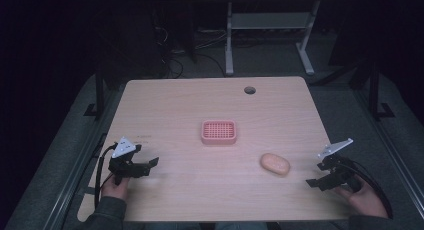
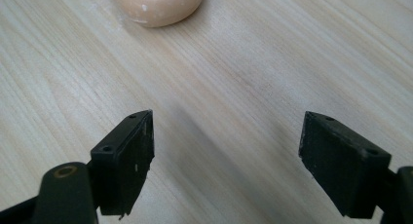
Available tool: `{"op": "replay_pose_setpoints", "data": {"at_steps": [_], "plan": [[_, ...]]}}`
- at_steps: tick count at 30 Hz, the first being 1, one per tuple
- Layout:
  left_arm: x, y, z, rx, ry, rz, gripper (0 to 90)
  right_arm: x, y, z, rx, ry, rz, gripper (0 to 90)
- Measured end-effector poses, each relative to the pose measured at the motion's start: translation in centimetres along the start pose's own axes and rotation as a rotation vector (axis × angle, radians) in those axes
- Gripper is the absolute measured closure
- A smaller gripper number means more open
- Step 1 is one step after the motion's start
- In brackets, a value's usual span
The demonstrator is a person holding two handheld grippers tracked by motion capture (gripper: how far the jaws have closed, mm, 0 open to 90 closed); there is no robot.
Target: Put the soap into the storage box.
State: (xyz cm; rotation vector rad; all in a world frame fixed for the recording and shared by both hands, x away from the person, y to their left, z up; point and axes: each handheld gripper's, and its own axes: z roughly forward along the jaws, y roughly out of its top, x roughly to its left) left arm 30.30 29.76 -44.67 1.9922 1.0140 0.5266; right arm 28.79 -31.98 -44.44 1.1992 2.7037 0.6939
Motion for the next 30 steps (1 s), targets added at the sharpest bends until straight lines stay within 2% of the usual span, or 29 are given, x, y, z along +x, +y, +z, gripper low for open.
{"op": "replay_pose_setpoints", "data": {"at_steps": [7,12,21,25,30], "plan": [[0.0,-0.2,-0.1,0.000,-0.006,-0.002,14.3,0.2,0.6,-0.3,-0.002,0.000,-0.006,19.3],[0.0,-0.2,-0.2,-0.007,-0.002,-0.005,14.3,0.6,1.8,-0.7,0.005,-0.007,-0.040,18.3],[0.0,-0.2,-0.2,-0.007,-0.006,-0.007,14.3,1.6,5.0,-0.4,0.043,0.009,-0.114,16.9],[0.1,-0.2,-0.1,0.007,-0.007,0.003,14.3,1.9,6.6,0.0,0.062,0.017,-0.144,16.1],[0.1,-0.2,-0.1,-0.002,-0.006,-0.004,14.3,2.7,8.6,0.7,0.093,0.029,-0.184,15.6]]}}
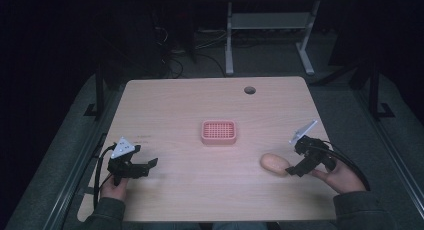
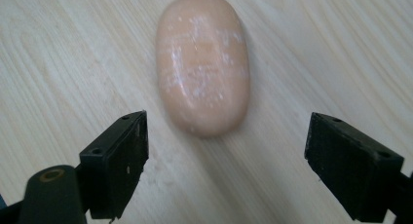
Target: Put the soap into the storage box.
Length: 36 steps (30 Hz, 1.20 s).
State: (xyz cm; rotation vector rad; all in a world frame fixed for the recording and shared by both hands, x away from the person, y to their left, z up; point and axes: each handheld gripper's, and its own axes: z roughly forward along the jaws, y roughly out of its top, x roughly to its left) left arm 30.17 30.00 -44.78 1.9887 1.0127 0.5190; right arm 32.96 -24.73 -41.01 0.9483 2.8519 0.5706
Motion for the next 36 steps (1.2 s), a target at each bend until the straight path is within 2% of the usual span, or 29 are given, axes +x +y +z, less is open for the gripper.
{"op": "replay_pose_setpoints", "data": {"at_steps": [14,36], "plan": [[0.0,0.1,0.0,0.008,0.001,0.000,14.3,0.6,3.3,1.8,0.063,0.021,-0.073,15.7],[-0.1,0.1,0.1,0.000,0.000,-0.010,14.3,0.9,4.7,4.6,0.148,0.044,-0.086,18.7]]}}
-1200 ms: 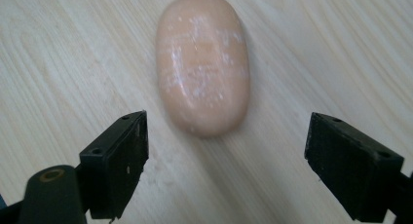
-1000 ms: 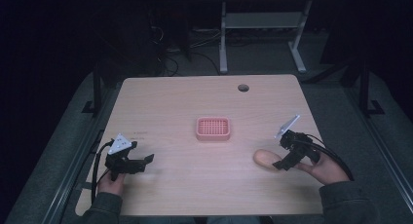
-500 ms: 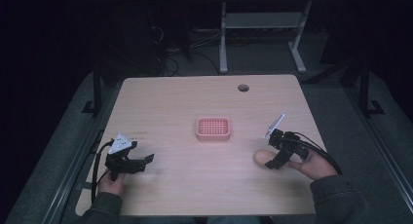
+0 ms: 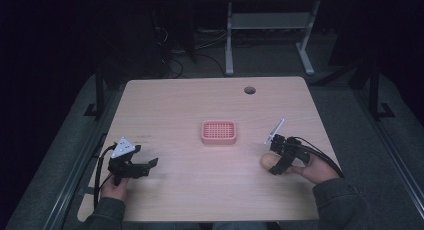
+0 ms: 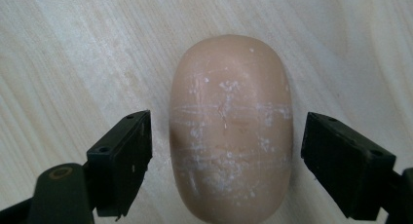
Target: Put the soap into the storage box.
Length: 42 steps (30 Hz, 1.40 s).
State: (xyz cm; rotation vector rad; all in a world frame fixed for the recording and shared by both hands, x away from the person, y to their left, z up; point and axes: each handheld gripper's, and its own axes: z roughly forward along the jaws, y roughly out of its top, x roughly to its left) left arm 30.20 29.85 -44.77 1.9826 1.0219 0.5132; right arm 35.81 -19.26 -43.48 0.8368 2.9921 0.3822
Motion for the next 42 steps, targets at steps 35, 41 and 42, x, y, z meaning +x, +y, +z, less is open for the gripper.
{"op": "replay_pose_setpoints", "data": {"at_steps": [35,41,42], "plan": [[0.0,0.0,-0.1,-0.003,-0.004,-0.004,14.3,0.2,1.0,0.5,0.050,0.002,-0.049,31.9],[0.1,0.1,-0.2,0.003,-0.001,0.005,14.3,0.2,2.2,0.0,0.041,0.005,-0.066,31.9],[0.1,0.1,-0.2,0.002,-0.001,0.005,14.3,0.2,2.4,-0.1,0.040,0.006,-0.069,32.0]]}}
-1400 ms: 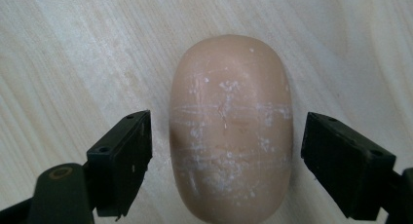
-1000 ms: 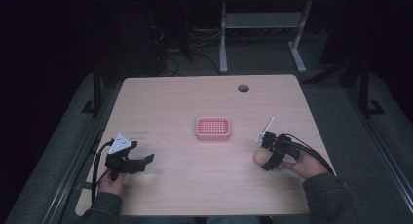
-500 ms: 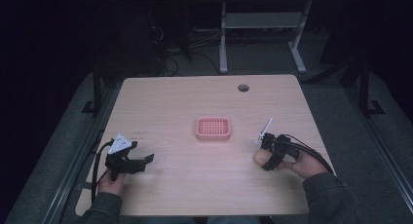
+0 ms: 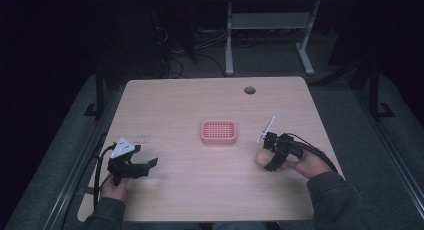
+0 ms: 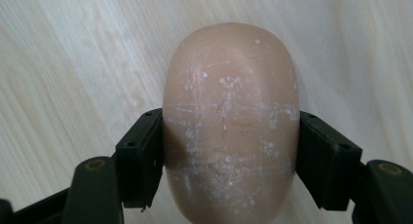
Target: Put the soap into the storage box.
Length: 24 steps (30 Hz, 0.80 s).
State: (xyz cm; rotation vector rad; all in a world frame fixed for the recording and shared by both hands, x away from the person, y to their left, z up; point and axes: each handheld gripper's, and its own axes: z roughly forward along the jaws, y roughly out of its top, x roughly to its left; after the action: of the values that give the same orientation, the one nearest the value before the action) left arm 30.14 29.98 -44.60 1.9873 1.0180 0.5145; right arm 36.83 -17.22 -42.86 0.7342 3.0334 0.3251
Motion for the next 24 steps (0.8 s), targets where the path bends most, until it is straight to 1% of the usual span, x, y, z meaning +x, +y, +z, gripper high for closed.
{"op": "replay_pose_setpoints", "data": {"at_steps": [2,4,8,14,16,17,18,23,24], "plan": [[0.0,0.0,0.0,-0.001,0.000,0.001,14.3,0.0,0.2,-0.1,0.001,0.001,0.000,31.9],[0.0,0.0,0.0,-0.002,0.000,0.001,14.3,-0.1,0.9,-0.2,0.001,0.001,-0.012,32.0],[0.1,0.0,-0.1,-0.002,0.001,0.002,14.3,-0.3,1.9,-0.3,-0.015,0.017,-0.017,32.0],[0.1,0.0,-0.1,-0.002,0.002,0.001,14.3,-0.5,3.1,-0.4,-0.016,0.016,-0.034,32.0],[0.1,0.0,-0.1,-0.001,0.002,0.001,14.3,-0.5,3.3,-0.5,-0.017,0.017,-0.035,32.0],[0.1,0.0,-0.1,-0.001,0.002,0.002,14.3,-0.7,3.6,-0.6,-0.033,0.023,-0.031,32.0],[0.1,0.0,-0.1,0.000,0.002,0.004,14.3,-0.8,3.7,-0.6,-0.036,0.028,-0.029,32.0],[0.1,0.0,-0.1,0.000,0.002,0.004,14.3,-1.1,4.4,-0.7,-0.033,0.025,-0.038,32.0],[0.1,0.0,-0.1,-0.001,0.003,0.004,14.3,-1.1,4.6,-0.8,-0.034,0.024,-0.034,32.0]]}}
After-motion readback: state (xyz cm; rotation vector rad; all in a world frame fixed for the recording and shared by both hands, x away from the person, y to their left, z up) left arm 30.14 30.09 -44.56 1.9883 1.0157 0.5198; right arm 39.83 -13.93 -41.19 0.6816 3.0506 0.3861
